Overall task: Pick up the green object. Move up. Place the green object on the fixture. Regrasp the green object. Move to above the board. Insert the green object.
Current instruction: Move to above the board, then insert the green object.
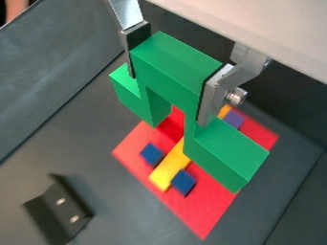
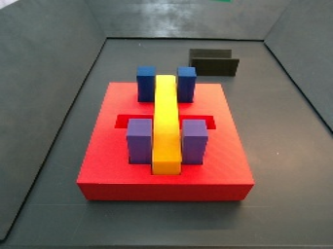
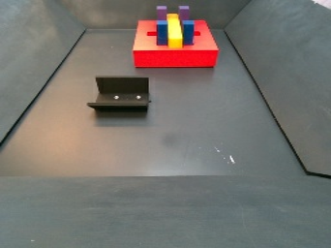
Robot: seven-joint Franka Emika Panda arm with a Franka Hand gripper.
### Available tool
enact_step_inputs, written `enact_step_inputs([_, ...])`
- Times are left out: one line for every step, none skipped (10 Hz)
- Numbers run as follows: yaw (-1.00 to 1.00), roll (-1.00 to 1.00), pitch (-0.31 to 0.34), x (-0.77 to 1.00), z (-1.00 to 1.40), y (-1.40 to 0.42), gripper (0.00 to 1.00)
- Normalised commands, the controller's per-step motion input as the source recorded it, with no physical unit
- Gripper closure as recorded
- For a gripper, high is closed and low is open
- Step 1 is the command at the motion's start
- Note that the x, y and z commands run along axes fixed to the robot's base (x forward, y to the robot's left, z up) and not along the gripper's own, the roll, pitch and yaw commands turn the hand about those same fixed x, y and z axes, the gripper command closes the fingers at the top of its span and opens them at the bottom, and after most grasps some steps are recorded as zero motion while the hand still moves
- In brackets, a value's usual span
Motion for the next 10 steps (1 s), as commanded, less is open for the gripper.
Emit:
enact_step_inputs([0.01,-0.9,-0.026,-0.08,0.01,0.06,1.0])
enact_step_inputs([0.01,-0.59,-0.049,-0.08,0.0,0.05,1.0])
enact_step_inputs([0.0,-0.4,-0.054,-0.06,0.0,0.03,1.0])
enact_step_inputs([0.0,-0.27,-0.046,-0.04,0.0,0.02,1.0])
enact_step_inputs([0.0,-0.03,0.0,0.0,-0.03,0.0,1.0])
enact_step_inputs([0.0,-0.31,-0.094,0.0,-0.13,0.0,1.0])
enact_step_inputs([-0.07,-0.39,-0.17,0.0,-0.12,0.0,1.0])
enact_step_inputs([-0.15,-0.38,-0.219,0.0,-0.16,0.0,1.0])
enact_step_inputs([-0.04,-0.3,-0.19,0.0,-0.1,0.0,1.0])
enact_step_inputs([0.0,-0.18,-0.17,0.01,-0.13,0.0,1.0])
